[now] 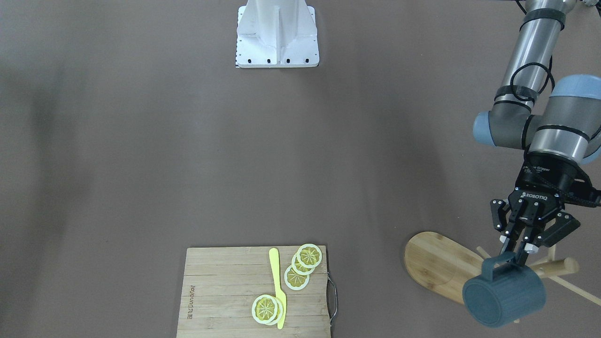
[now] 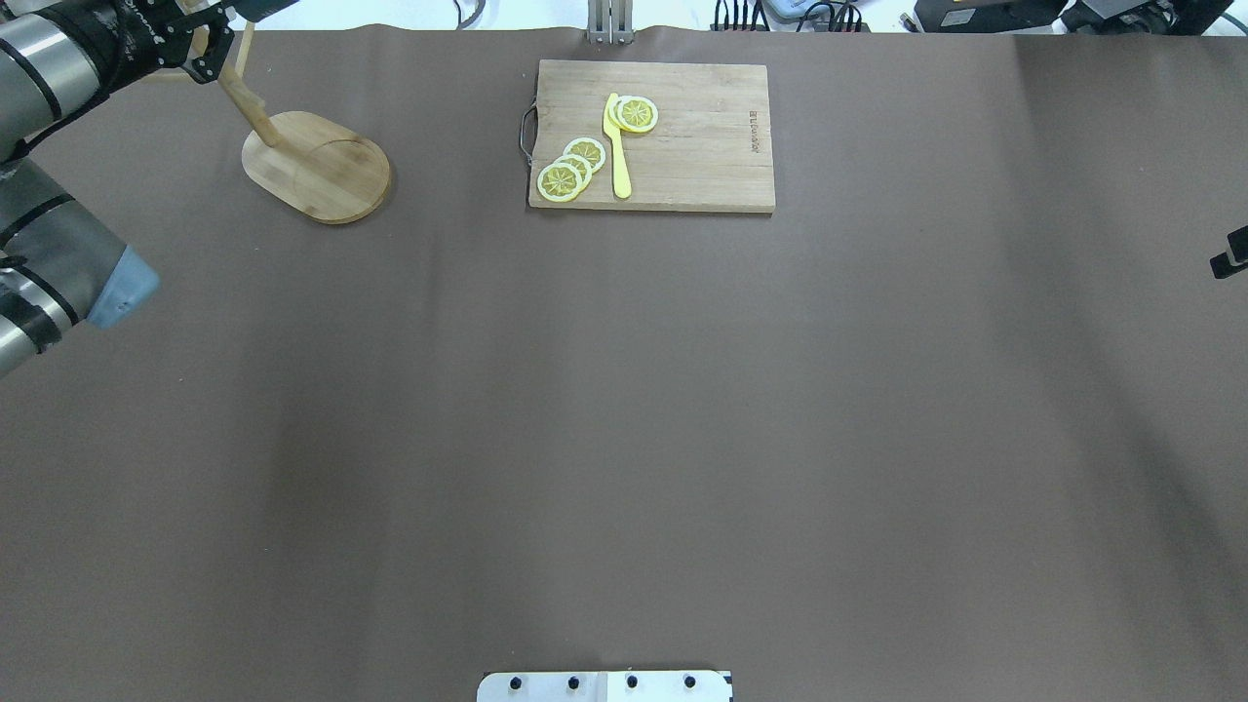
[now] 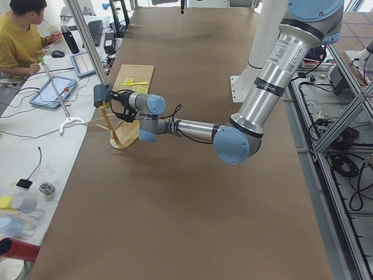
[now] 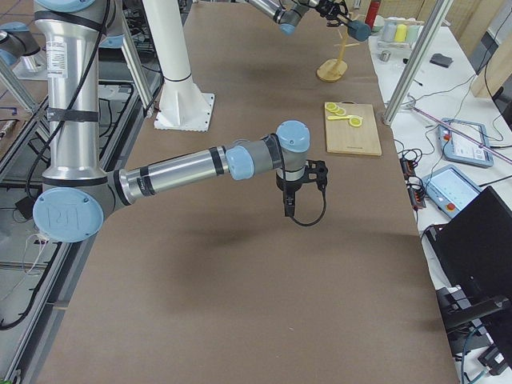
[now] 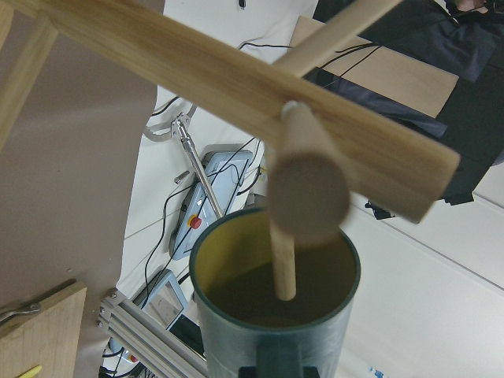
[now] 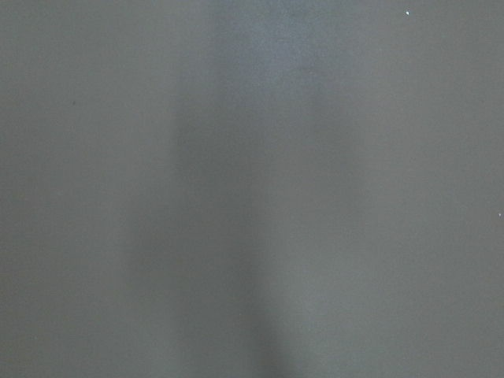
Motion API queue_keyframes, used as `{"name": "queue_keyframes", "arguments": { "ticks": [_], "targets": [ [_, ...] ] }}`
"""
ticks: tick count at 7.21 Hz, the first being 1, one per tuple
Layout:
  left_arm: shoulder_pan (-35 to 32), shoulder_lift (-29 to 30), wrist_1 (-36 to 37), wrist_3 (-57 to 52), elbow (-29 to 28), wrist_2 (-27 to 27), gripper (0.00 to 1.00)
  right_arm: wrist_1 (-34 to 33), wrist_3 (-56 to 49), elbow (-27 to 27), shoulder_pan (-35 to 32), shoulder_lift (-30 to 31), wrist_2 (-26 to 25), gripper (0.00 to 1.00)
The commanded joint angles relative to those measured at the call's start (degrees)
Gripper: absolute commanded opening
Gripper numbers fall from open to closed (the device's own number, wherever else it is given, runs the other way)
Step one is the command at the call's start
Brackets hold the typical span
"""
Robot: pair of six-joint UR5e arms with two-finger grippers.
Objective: Hang cup on storage rack
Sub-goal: 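Lower the mug handle onto a rack peg with the left gripper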
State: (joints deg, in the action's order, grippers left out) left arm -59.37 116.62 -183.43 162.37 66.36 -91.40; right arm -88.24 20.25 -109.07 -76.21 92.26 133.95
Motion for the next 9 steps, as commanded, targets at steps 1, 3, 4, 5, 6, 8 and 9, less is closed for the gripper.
{"name": "queue_keyframes", "arguments": {
  "ticks": [1,3,4,5,6,8,9],
  "targets": [
    [-0.21,-0.87,-0.17,4.85,-0.35,0.35,0.0,0.0,0.05,0.0,0.01,0.03,0.0,1.0],
    [-0.57,-0.96,-0.96,6.81,-0.35,0.26,0.0,0.0,0.05,0.0,0.01,-0.15,0.0,1.0],
    [-0.57,-1.13,-1.22,6.9,-0.35,0.26,0.0,0.0,0.14,0.0,0.01,-0.15,0.0,1.0],
    [-0.57,-1.22,-1.4,7.34,-0.35,0.18,0.0,0.0,0.14,0.0,0.01,-0.15,0.0,1.0],
    [-0.48,-2.7,-2.27,8.21,0.08,-0.09,0.0,0.0,0.14,0.0,0.01,-0.15,0.0,1.0],
    [-0.48,-3.6,-3.51,8.49,0.09,-0.18,0.0,0.0,0.23,0.0,0.01,-0.15,0.0,1.0],
    [-0.39,-3.6,-3.51,8.49,0.09,-0.18,0.0,0.0,0.32,-0.09,0.01,-0.15,0.0,1.0]
  ]
}}
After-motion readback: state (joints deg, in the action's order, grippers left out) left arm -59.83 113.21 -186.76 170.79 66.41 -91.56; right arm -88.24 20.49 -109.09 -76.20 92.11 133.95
